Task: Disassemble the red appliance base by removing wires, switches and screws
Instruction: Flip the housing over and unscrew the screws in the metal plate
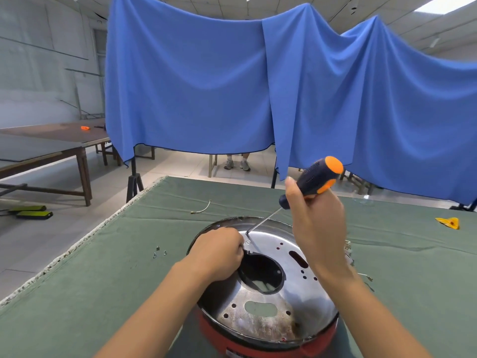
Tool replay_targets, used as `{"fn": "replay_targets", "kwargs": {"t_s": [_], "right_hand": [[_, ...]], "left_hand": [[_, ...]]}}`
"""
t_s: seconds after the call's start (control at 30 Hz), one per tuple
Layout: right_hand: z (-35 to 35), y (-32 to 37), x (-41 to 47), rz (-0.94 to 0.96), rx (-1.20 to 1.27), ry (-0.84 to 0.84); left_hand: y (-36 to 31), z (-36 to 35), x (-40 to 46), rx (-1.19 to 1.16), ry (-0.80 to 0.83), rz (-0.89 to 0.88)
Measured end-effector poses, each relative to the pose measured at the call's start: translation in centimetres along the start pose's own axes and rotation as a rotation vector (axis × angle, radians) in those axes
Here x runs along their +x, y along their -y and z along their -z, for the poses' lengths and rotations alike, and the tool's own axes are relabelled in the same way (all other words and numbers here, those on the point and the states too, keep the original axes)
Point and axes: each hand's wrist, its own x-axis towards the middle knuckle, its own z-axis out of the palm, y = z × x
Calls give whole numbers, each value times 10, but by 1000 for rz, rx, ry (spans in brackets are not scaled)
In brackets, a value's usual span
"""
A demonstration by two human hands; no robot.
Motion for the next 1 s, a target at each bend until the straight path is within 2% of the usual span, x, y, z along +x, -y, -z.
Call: {"fn": "replay_targets", "kwargs": {"t_s": [0.23, 0.53, 0.67, 1.0], "right_hand": [[-14, 23, 34, -1, -153, 117], [-36, 49, 73, -124, -337, 156], [-49, 55, 89, -98, -452, 153], [-58, 44, 113, -241, -474, 151]], "left_hand": [[0, 1, -1, -55, -4, 5], [-2, 2, -3, -53, -1, 5], [-2, -1, -3, -67, -21, 2], [-2, -2, -4, -61, -26, 6]]}}
